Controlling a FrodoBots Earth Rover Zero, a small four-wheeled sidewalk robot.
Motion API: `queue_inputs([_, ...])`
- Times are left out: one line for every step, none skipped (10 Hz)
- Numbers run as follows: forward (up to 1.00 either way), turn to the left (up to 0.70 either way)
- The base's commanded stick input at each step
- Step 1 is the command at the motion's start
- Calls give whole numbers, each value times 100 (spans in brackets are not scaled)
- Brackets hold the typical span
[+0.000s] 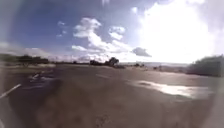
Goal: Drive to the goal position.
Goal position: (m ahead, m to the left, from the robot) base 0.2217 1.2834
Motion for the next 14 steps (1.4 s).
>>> queue_inputs([0, 50])
queue_inputs([0, 50])
queue_inputs([0, 50])
queue_inputs([0, 50])
queue_inputs([0, 50])
queue_inputs([0, 50])
queue_inputs([0, 50])
queue_inputs([0, 50])
queue_inputs([0, 50])
queue_inputs([0, 50])
queue_inputs([0, 50])
queue_inputs([0, 50])
queue_inputs([0, 50])
queue_inputs([0, 50])
